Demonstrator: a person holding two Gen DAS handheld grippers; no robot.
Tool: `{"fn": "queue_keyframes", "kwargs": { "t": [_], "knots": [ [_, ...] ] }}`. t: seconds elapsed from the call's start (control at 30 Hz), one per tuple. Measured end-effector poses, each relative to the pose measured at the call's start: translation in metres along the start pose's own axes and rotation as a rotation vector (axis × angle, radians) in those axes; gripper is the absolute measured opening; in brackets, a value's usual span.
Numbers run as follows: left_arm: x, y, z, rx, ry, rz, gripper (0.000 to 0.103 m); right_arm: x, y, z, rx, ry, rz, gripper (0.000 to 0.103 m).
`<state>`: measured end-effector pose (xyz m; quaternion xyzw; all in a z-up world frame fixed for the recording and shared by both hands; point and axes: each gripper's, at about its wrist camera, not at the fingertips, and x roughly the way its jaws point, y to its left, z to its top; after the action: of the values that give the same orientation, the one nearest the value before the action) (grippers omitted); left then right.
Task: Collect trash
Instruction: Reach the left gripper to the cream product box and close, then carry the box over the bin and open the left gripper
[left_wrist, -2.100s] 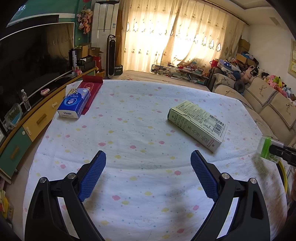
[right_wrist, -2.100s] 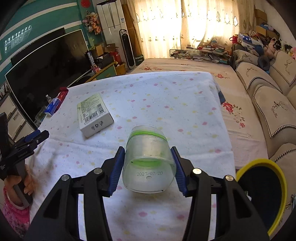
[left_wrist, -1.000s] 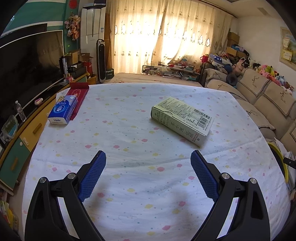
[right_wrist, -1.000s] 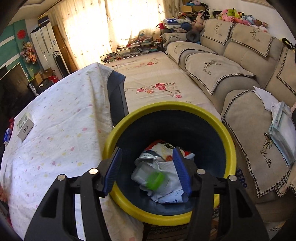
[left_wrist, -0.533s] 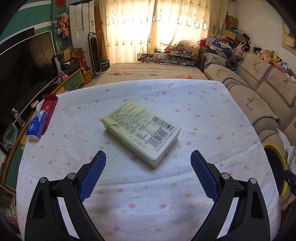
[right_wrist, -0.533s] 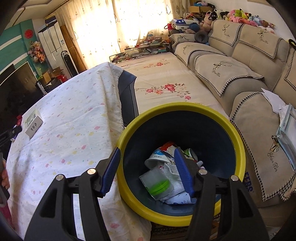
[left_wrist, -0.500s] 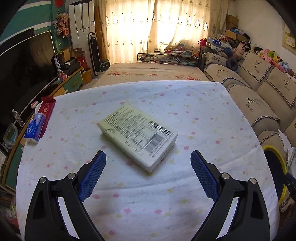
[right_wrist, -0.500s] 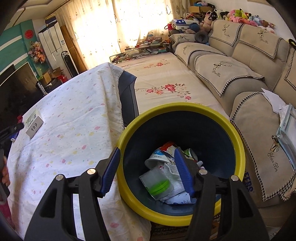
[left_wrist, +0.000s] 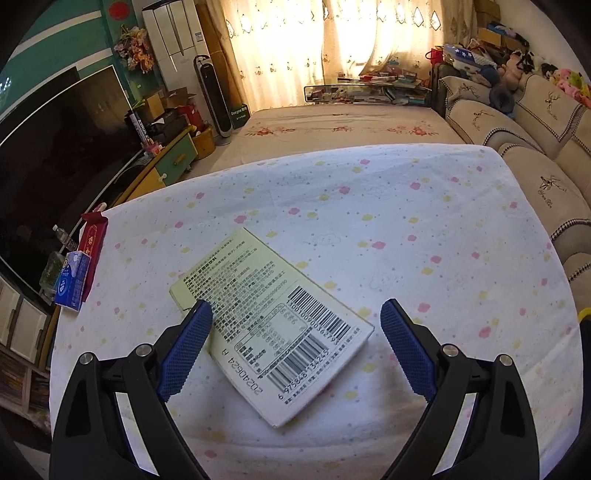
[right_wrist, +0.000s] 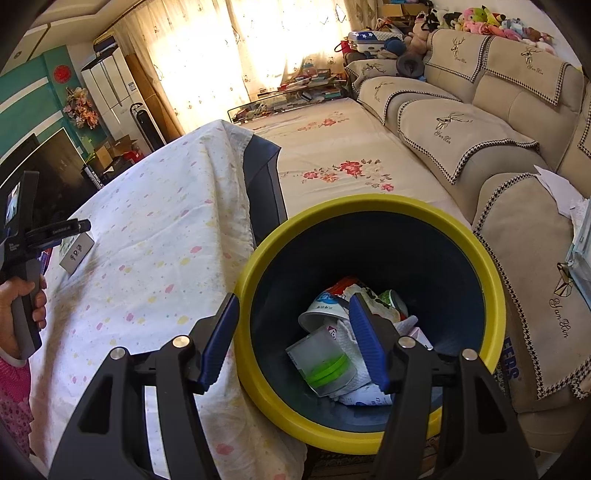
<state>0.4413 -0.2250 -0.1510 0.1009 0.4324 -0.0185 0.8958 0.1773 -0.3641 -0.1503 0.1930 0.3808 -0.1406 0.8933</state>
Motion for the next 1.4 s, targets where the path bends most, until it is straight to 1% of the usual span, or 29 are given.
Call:
{"fn": "queue_keyframes", "kwargs": {
  "t": [0.17,0.33,0.43,0.53,0.6,0.63,0.77,0.87,1.0,1.1,1.13,1.17,1.3,1.4],
  "knots": [
    [-0.01,0.023,-0.016,0.02,0.013,-0.014,0.091,0.0,0.003,0.0,-0.002,0.003,0.011,0.059],
    [-0.023,0.06,-0.042,0.059,0.034,0.001,0.091,0.0,0.01,0.0,-0.016,0.006,0.022,0.059],
    [-0.031,0.09,-0.05,0.008,0.036,-0.028,0.091,0.0,0.015,0.001,-0.026,0.007,0.024,0.059],
    [-0.03,0.107,-0.046,-0.04,0.036,-0.063,0.091,0.001,0.022,0.002,-0.036,0.007,0.03,0.059],
    [-0.025,0.107,-0.043,-0.044,0.041,-0.102,0.091,-0.001,0.028,0.003,-0.044,0.005,0.035,0.059],
    [-0.02,0.105,-0.041,-0.034,0.049,-0.109,0.091,-0.002,0.03,0.003,-0.049,0.005,0.036,0.059],
    [0.0,0.096,-0.03,-0.008,0.071,-0.094,0.092,-0.005,0.035,0.004,-0.068,0.002,0.032,0.061],
    [0.013,0.096,-0.025,-0.017,0.099,-0.107,0.092,-0.007,0.034,0.006,-0.067,0.001,0.026,0.062],
    [0.023,0.097,-0.022,-0.023,0.11,-0.123,0.092,-0.008,0.031,0.006,-0.061,0.002,0.017,0.062],
    [0.023,0.096,-0.022,-0.011,0.099,-0.119,0.089,-0.006,0.031,0.004,-0.059,0.007,0.017,0.062],
    [0.023,0.094,-0.022,-0.007,0.095,-0.122,0.078,-0.005,0.031,0.004,-0.059,0.009,0.018,0.062],
    [0.021,0.093,-0.023,-0.002,0.091,-0.117,0.076,-0.005,0.031,0.003,-0.059,0.011,0.019,0.062],
    [0.012,0.088,-0.024,0.014,0.066,-0.114,0.075,-0.007,0.03,0.002,-0.059,0.009,0.023,0.062],
    [-0.007,0.084,-0.031,0.015,0.04,-0.142,0.074,-0.011,0.027,0.001,-0.056,0.003,0.023,0.062]
  ]
}}
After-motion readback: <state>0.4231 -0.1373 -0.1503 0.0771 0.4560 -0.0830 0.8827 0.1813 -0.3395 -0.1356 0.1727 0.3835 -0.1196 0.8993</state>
